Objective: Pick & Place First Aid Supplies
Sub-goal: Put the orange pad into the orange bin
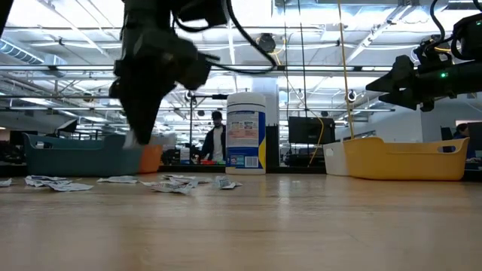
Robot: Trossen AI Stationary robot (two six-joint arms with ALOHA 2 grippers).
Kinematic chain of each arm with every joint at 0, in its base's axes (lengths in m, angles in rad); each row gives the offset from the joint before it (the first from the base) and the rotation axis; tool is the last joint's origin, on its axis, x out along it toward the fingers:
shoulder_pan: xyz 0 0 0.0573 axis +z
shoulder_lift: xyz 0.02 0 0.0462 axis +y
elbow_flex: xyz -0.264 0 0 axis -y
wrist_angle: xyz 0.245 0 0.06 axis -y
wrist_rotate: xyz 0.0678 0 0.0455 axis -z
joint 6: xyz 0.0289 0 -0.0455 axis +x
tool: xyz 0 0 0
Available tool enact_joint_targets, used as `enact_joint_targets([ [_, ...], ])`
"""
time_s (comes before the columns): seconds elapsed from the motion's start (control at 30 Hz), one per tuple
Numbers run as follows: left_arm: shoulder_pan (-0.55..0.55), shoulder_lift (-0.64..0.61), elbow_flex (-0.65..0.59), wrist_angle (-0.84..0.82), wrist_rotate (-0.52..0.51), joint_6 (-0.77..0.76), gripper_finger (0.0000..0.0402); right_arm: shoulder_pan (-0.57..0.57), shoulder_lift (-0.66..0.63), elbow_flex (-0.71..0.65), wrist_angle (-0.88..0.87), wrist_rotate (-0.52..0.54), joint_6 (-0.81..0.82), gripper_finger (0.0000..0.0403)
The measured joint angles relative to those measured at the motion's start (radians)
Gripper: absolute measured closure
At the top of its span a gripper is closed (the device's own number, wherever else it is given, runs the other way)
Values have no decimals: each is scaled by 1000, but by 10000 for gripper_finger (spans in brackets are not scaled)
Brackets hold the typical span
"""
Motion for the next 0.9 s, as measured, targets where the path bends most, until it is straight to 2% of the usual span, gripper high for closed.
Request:
enact_joint_targets([
  [0.23, 102, -144, 0, -57, -55, 43, 400, 0, 0, 0, 0, 0, 0, 66],
  [0.6, 356, -281, 0, -193, -78, 217, 401, 0, 0, 0, 0, 0, 0, 66],
  [0.7, 452, -281, 0, -195, -35, 270, 401, 0, 0, 0, 0, 0, 0, 66],
  [0.9, 705, -281, 0, -205, -34, 381, 401, 0, 0, 0, 0, 0, 0, 66],
])
